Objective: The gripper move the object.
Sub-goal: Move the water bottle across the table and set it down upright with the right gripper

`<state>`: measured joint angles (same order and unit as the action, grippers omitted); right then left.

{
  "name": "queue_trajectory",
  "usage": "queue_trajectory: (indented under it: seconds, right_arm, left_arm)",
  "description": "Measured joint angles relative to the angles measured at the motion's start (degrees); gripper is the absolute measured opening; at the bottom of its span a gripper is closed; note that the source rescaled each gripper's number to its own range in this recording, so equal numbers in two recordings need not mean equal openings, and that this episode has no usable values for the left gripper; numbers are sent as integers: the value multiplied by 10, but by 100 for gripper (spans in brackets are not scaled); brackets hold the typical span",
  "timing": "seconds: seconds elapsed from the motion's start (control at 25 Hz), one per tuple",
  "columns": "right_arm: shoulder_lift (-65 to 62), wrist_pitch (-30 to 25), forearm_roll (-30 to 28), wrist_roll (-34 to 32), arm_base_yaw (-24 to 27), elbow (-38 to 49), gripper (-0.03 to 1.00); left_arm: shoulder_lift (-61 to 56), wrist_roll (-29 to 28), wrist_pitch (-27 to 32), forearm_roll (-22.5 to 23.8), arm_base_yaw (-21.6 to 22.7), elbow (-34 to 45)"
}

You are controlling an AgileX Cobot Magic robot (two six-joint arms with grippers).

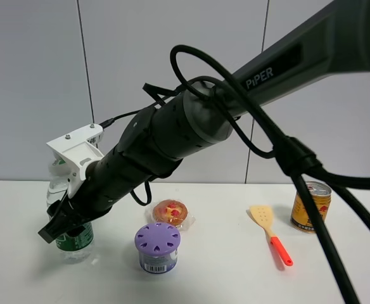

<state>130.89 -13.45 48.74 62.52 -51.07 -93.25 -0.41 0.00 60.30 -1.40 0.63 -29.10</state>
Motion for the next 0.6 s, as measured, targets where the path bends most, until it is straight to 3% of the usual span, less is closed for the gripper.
queue_trajectory:
  seconds: [0.6]
  right_arm:
    - [0, 0, -10, 0, 0, 0, 2]
  left_arm:
    - [0, 0, 0, 0, 0, 0]
